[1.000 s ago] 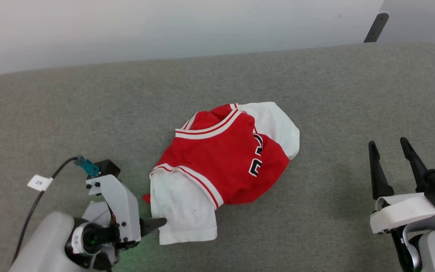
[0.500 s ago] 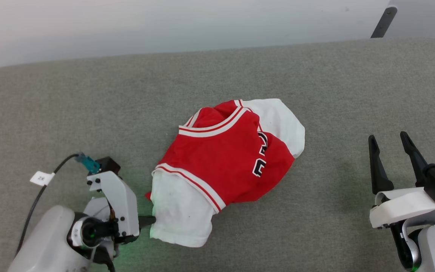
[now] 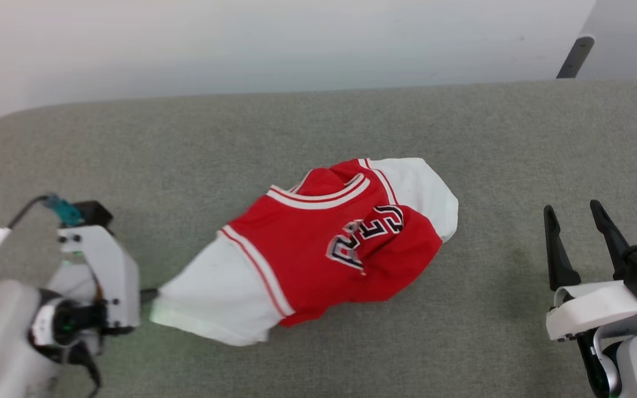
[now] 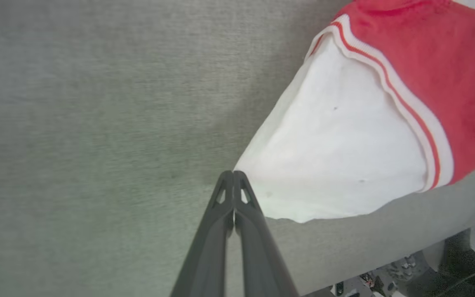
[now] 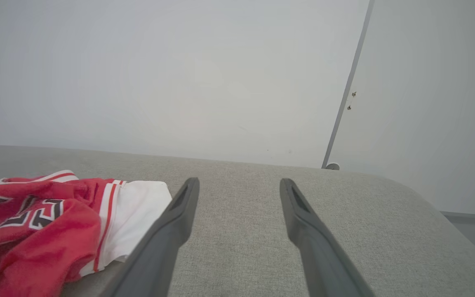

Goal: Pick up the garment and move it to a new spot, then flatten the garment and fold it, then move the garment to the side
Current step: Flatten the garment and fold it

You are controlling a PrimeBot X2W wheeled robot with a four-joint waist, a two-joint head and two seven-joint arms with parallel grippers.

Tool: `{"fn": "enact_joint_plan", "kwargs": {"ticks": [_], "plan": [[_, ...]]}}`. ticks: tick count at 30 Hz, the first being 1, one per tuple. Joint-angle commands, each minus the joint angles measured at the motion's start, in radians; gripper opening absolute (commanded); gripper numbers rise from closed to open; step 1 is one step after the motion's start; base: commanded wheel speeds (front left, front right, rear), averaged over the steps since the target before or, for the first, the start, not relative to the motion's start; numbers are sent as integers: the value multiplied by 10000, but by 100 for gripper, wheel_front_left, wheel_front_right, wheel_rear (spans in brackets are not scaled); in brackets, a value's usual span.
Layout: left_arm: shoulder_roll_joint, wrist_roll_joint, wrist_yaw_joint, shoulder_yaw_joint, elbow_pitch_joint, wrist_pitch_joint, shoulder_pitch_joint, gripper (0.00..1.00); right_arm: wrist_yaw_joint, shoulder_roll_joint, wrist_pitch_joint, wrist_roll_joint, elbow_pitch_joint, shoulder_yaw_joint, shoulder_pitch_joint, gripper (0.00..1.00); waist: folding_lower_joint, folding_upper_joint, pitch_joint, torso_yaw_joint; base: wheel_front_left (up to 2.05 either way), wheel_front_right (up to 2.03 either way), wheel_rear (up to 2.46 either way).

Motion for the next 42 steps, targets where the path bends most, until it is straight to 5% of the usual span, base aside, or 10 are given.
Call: {"fn": "enact_joint_plan", "kwargs": {"ticks": [1, 7, 15, 22, 32, 33, 36, 38, 42], "plan": [[240, 175, 22, 35, -131, 40, -72, 0, -1, -42, 6, -21, 19, 27, 189, 100, 0, 0, -105, 97, 0, 0, 0], [1394, 907, 45, 64, -485, -29, -94, 0, 1, -96, 90, 23, -67, 123, 271, 100, 0, 0, -216, 143, 0, 0, 0], [2246, 1551, -257, 60, 39, -620, 109, 0, -1, -181, 239, 99, -211, 246, 386, 100, 0, 0, -168, -40, 0, 0, 0], [2182, 1764, -553, -31, 1085, -1437, 274, 0, 1, -207, 348, 110, -411, 294, 429, 100, 0, 0, 190, -355, 0, 0, 0], [1375, 1705, -708, -144, 2412, -2239, -167, 0, 1, -237, 506, 117, -667, 324, 342, 100, 0, 0, 567, -481, 0, 0, 0], [1289, 1720, -684, -149, 2476, -2300, -248, 30, -1, -250, 518, 104, -693, 315, 336, 100, 0, 0, 552, -434, 0, 0, 0], [1145, 1651, -719, -143, 2580, -2344, -428, 43, 1, -314, 577, 140, -726, 345, 319, 100, 0, 0, 453, -270, 0, 0, 0], [1147, 1697, -760, -167, 2538, -2393, -535, 99, -1, -350, 617, 171, -742, 386, 309, 100, 0, 0, 362, -152, 0, 0, 0], [1031, 1720, -761, -192, 2259, -2579, -615, 100, 1, -383, 717, 179, -792, 421, 398, 100, 0, 0, 134, 145, 0, 0, 0]]}}
